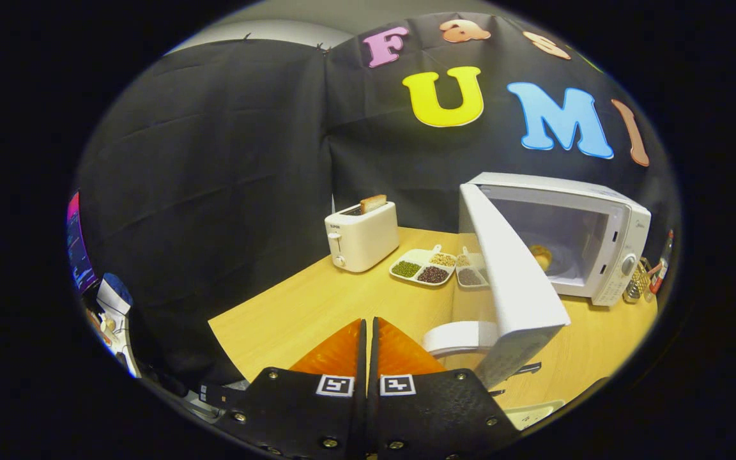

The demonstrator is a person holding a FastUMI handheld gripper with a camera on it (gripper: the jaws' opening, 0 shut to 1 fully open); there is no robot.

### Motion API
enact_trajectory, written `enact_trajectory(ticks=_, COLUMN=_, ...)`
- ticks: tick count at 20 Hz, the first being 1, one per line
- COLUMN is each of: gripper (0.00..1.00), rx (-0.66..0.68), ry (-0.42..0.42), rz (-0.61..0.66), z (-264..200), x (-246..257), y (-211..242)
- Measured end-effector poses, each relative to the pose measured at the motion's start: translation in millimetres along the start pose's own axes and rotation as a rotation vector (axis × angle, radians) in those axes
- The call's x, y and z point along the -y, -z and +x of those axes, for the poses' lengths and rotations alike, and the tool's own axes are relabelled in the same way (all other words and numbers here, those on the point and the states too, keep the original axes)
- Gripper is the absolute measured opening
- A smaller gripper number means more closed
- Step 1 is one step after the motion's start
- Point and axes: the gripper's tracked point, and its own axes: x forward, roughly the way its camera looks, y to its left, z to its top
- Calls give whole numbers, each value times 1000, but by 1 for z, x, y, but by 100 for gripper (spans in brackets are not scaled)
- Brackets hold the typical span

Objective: Open the microwave, put the food inside, and close the microwave door.

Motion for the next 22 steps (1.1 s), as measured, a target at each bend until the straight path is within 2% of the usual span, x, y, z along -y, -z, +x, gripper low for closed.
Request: enact_trajectory(ticks=22, gripper=1, rx=33, ry=260, rz=135, z=4, x=195, y=-20)
